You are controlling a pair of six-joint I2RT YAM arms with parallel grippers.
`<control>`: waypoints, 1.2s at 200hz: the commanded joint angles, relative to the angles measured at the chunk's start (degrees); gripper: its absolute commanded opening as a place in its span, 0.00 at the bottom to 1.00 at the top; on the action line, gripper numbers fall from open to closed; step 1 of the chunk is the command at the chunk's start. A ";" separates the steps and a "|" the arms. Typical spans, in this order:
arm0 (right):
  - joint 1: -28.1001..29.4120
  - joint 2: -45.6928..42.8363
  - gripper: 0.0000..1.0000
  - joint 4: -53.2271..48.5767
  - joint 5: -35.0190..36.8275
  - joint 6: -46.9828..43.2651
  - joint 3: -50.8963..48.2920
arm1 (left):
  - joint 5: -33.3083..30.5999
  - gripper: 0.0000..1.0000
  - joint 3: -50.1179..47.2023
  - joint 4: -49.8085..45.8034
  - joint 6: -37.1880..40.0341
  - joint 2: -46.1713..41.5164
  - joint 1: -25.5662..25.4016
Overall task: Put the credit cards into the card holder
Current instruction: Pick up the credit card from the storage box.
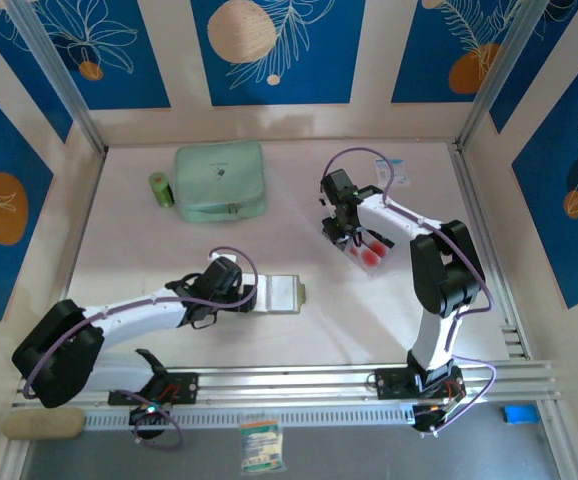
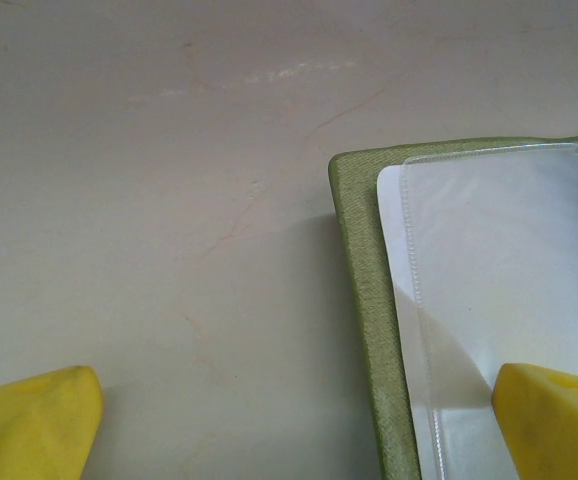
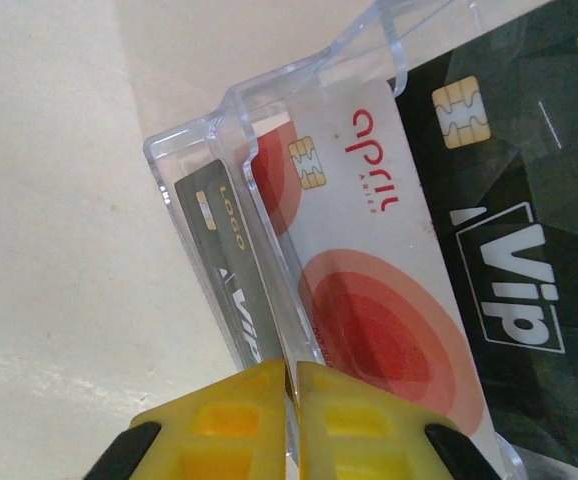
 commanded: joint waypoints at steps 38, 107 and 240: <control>0.52 1.21 0.02 -0.84 -3.38 -0.77 0.41 | -0.39 1.00 -0.94 -0.77 -0.16 -1.27 0.64; 1.40 -3.53 0.00 -2.94 -2.62 -3.22 2.31 | -0.48 1.00 -0.76 -0.77 -0.25 -1.21 0.65; 7.53 -21.53 0.00 0.97 -18.99 16.21 -4.62 | -2.13 1.00 0.07 -3.05 -0.48 -2.34 0.65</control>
